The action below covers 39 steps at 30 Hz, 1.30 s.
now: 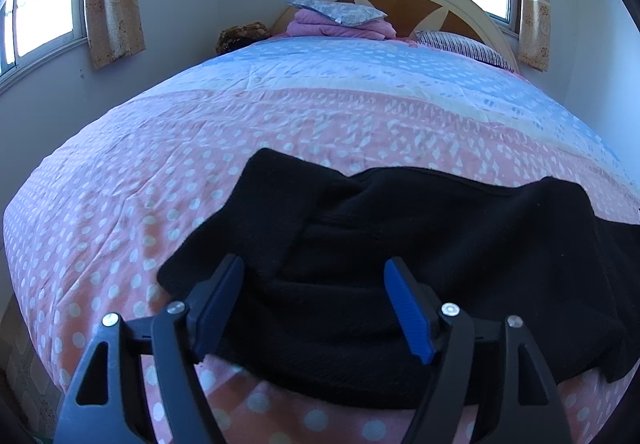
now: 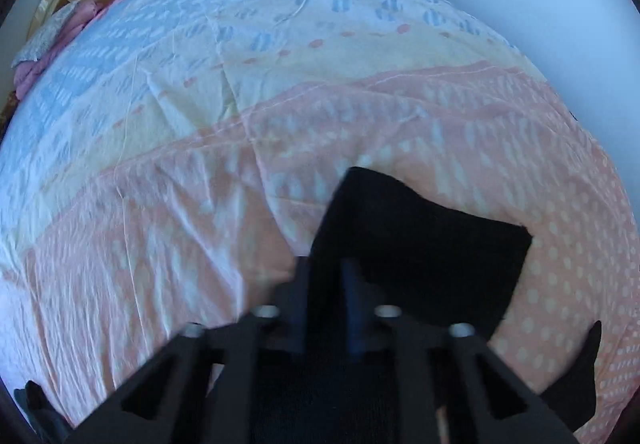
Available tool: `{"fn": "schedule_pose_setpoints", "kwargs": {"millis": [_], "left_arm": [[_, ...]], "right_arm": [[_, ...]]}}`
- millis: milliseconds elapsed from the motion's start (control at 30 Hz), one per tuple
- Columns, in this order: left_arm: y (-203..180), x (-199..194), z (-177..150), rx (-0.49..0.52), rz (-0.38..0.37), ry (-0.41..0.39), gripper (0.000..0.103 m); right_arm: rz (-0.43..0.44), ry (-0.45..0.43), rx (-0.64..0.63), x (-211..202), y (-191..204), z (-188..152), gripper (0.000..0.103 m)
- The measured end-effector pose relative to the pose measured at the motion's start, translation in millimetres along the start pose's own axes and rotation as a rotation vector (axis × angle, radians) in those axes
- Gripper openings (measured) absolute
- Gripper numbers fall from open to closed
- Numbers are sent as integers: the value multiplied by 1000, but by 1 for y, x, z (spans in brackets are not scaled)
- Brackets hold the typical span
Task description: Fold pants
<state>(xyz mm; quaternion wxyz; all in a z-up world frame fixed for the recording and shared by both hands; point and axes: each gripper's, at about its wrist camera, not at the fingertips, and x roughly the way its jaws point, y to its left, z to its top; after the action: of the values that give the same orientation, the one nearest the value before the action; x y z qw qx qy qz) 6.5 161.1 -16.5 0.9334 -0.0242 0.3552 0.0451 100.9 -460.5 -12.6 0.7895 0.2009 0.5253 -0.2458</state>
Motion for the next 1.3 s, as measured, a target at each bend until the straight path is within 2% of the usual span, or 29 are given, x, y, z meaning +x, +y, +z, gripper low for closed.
{"fn": "schedule_pose_setpoints", "kwargs": {"millis": [67, 133, 167, 200, 233, 300, 367, 433, 500, 567, 633, 733, 867, 900, 967, 1000, 1067, 1167, 1200, 1233, 1300], "left_arm": [[0, -1, -1, -1, -1, -1, 75], [0, -1, -1, -1, -1, -1, 75], [0, -1, -1, 0, 0, 0, 76], [0, -1, 0, 0, 0, 0, 76], [0, -1, 0, 0, 1, 1, 76], [0, -1, 0, 1, 3, 3, 76], [-1, 0, 1, 4, 6, 4, 76], [-1, 1, 1, 7, 10, 5, 76], [-2, 2, 2, 14, 14, 8, 76], [-3, 2, 2, 16, 17, 10, 76], [-3, 2, 3, 16, 18, 10, 76], [-3, 2, 3, 17, 17, 11, 76], [-3, 2, 2, 19, 21, 11, 76], [-3, 2, 3, 19, 19, 12, 76], [-3, 3, 3, 19, 20, 12, 76], [-3, 3, 3, 20, 21, 11, 77], [-3, 2, 3, 22, 25, 11, 77], [-3, 2, 3, 19, 24, 11, 77], [-3, 2, 3, 18, 23, 11, 77], [-3, 2, 4, 18, 22, 12, 77], [-3, 2, 3, 17, 23, 12, 77]], "right_arm": [[100, -9, 53, -17, -20, -1, 5], [262, -79, 125, -45, -46, -11, 5], [344, -125, 154, -58, -58, -16, 5], [471, -207, 190, -80, -77, -27, 5], [553, -275, 210, -97, -92, -36, 5], [661, -386, 248, -127, -124, -63, 5], [725, -450, 290, -144, -156, -94, 5], [661, -439, 310, -145, -177, -117, 5], [556, -412, 312, -141, -193, -143, 5], [501, -386, 344, -133, -206, -164, 5], [453, -355, 380, -125, -217, -181, 6], [354, -298, 367, -115, -220, -196, 6], [374, -174, 515, -95, -241, -215, 8], [373, -190, 545, -97, -249, -217, 8], [302, -277, 558, -115, -261, -221, 8], [240, -350, 550, -129, -265, -218, 8], [221, -432, 500, -142, -266, -210, 9], [248, -425, 354, -138, -259, -177, 24], [253, -410, 316, -131, -254, -165, 34], [256, -398, 282, -124, -252, -157, 39], [278, -380, 240, -111, -245, -142, 39]]}}
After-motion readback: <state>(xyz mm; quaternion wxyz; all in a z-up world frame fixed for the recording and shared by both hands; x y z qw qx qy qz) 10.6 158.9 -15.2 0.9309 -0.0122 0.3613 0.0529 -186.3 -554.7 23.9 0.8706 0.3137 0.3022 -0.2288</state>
